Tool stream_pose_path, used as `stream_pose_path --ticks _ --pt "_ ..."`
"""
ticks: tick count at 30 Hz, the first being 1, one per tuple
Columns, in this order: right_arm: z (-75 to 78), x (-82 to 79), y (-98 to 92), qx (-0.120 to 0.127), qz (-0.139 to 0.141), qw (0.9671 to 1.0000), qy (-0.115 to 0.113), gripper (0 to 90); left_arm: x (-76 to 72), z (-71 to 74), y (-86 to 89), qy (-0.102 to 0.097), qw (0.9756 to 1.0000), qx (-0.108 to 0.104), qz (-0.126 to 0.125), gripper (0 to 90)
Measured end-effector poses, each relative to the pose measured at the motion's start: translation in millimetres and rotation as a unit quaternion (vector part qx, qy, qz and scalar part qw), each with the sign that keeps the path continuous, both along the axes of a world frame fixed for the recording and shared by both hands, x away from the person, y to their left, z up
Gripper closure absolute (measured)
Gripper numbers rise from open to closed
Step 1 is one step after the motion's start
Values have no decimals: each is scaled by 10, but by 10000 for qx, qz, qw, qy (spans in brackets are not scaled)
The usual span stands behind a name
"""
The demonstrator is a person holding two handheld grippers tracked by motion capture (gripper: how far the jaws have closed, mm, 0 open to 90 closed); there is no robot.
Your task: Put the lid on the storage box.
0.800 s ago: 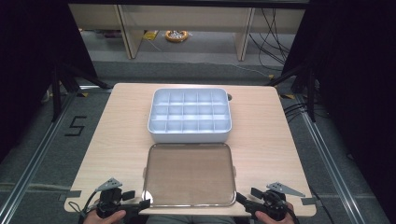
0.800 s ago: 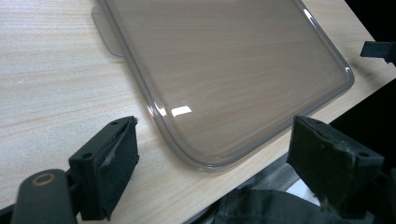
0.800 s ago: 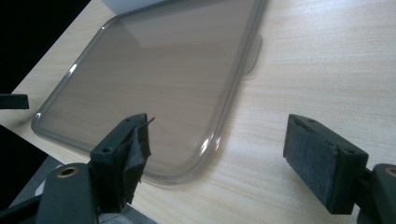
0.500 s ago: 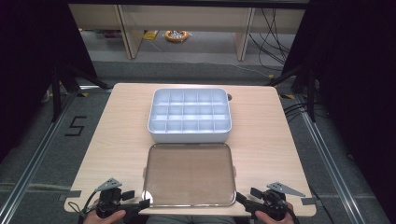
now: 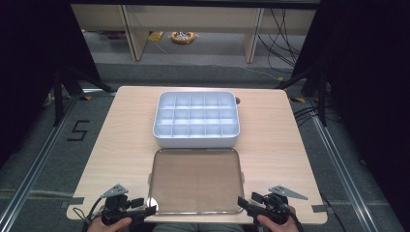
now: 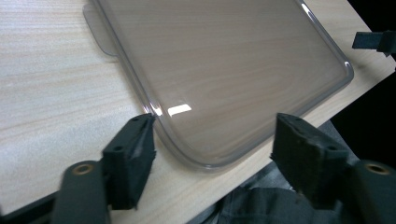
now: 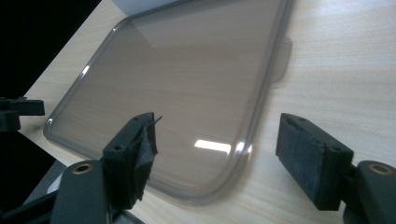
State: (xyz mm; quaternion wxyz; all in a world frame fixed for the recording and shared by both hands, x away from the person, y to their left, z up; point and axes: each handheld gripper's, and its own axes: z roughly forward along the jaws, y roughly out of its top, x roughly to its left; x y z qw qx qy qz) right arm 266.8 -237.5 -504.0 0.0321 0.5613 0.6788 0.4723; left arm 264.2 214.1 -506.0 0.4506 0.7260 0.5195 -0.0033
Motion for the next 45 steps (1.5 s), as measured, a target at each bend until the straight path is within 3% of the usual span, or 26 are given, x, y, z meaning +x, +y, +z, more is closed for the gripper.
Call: stream_pose_path --ticks 2,3,4,6,10,12,13,15,17,18,19,21,24,25,26,27,29,31,32,33,34,37,39,41,43,45 --pt "-10 36 27 -64 25 10000 -56 311 53 -5 10 7 10000 3 53 349" --pt "9 27 59 51 -51 9999 154 312 91 -5 3 16 9998 -37 193 356" --pt "-19 69 52 -37 45 10000 -28 314 116 -4 13 -20 9999 33 163 376" --pt "-31 116 84 20 92 9999 43 318 194 -11 37 -52 9996 215 176 408" --pt "-52 166 95 -101 66 9999 7 322 317 -40 46 30 9991 320 294 450" --pt "-30 175 112 39 -42 9998 208 322 350 -59 19 79 9989 273 383 467" --pt "-43 207 78 24 33 9999 155 325 362 -61 33 97 9990 353 263 478" --pt "-52 220 68 -22 42 9999 118 329 391 -69 27 107 9988 387 295 486" --pt "-54 221 79 7 -10 9996 289 339 417 -82 12 115 9987 402 280 510" --pt "-74 249 64 -99 54 9998 153 345 425 -86 -8 156 9985 386 344 521" --pt "-63 244 84 -46 4 9996 278 352 436 -95 -30 145 9988 303 357 536" --pt "-88 279 83 -73 88 9997 201 364 456 -97 -34 155 9990 282 304 560" --pt "-110 322 73 -107 29 9997 225 372 482 -102 3 138 9988 417 225 597" --pt "-96 316 81 -40 -82 9992 399 374 482 -107 -16 132 9989 314 325 601" --pt "-125 349 60 -85 -11 9995 310 395 481 -103 1 134 9988 406 233 601" --pt "-127 339 82 51 -95 9991 400 398 475 -106 -14 95 9989 385 257 602" --pt "-157 372 93 6 -41 9997 239 382 461 -106 -38 60 9987 377 333 601" --pt "-138 358 108 107 -103 9993 340 362 453 -101 -15 65 9985 497 204 601" --pt "-135 339 114 464 -401 9962 614 368 448 -99 -15 51 9985 513 193 610" --pt "-160 342 80 565 -365 9959 606 373 441 -101 -28 21 9985 496 237 610" --pt "-143 315 84 817 -520 9916 852 388 433 -103 -41 -8 9986 457 262 610" --pt "-167 300 77 925 -634 9906 780 417 429 -103 -28 6 9987 452 223 610" --pt "-188 299 55 904 -550 9920 684 435 426 -101 -2 11 9984 544 124 610" --pt "-177 270 39 1006 -663 9889 871 475 423 -101 -28 15 9987 454 230 605" --pt "-164 252 48 1174 -750 9855 973 490 423 -95 -14 6 9983 571 133 602" --pt "-188 277 24 1032 -600 9901 743 506 421 -100 -18 2 9986 508 171 600"
